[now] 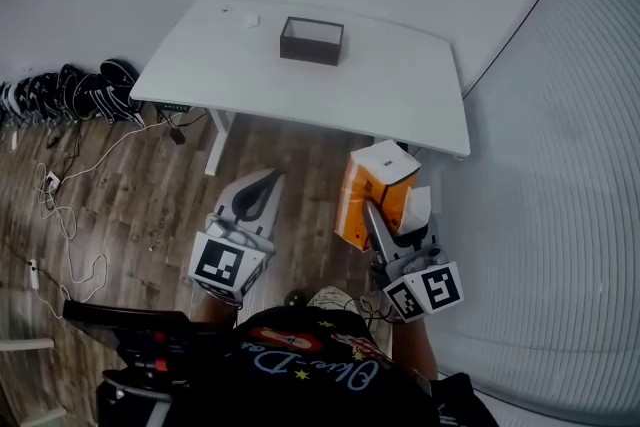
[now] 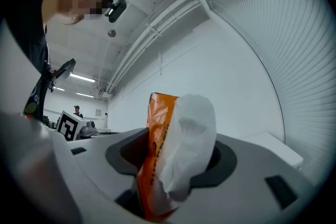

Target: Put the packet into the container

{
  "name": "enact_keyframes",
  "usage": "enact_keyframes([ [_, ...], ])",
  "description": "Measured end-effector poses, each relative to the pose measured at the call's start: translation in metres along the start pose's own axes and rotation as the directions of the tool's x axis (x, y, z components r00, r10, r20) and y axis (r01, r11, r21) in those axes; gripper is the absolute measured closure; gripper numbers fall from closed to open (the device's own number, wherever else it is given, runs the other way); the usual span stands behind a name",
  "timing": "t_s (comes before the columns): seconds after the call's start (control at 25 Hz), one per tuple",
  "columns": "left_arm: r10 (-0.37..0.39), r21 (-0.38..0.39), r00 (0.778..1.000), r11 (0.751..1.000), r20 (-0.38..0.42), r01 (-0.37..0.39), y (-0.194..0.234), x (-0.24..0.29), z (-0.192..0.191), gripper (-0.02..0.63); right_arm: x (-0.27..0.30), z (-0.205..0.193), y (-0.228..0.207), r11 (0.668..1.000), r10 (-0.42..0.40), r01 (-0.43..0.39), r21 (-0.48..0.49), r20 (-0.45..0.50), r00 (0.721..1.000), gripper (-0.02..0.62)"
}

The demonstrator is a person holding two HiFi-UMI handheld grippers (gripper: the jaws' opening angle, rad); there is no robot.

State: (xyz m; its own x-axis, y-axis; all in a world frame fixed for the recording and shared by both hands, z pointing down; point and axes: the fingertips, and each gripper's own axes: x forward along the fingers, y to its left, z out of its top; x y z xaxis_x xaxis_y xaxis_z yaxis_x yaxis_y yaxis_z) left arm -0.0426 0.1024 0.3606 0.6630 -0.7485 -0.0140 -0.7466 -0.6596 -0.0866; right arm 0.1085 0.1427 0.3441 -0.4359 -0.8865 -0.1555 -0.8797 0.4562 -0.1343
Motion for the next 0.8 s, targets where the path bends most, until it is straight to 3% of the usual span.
enact_keyframes([
  [0.12,0.009,-0.008,1.000,1.000,0.007,-0.009,0.009,0.008,-0.001,0.597,0.012,-0.003,-0.007,1.000,0.002,-0.002,-0.005,-0.003,1.000,0.362],
  [0.36,0.047,-0.026,0.998,0.999,-0.039,-0.048,0.078,0.075,-0.016,0.597,0.102,-0.014,-0.055,1.000,0.019,-0.018,0.007,-0.034,0.999,0.362],
  [0.8,0.118,-0.006,0.992,0.993,-0.049,-0.118,0.141,0.155,-0.015,0.597,0.195,-0.014,-0.126,0.998,0.061,-0.061,0.025,-0.030,0.998,0.362],
])
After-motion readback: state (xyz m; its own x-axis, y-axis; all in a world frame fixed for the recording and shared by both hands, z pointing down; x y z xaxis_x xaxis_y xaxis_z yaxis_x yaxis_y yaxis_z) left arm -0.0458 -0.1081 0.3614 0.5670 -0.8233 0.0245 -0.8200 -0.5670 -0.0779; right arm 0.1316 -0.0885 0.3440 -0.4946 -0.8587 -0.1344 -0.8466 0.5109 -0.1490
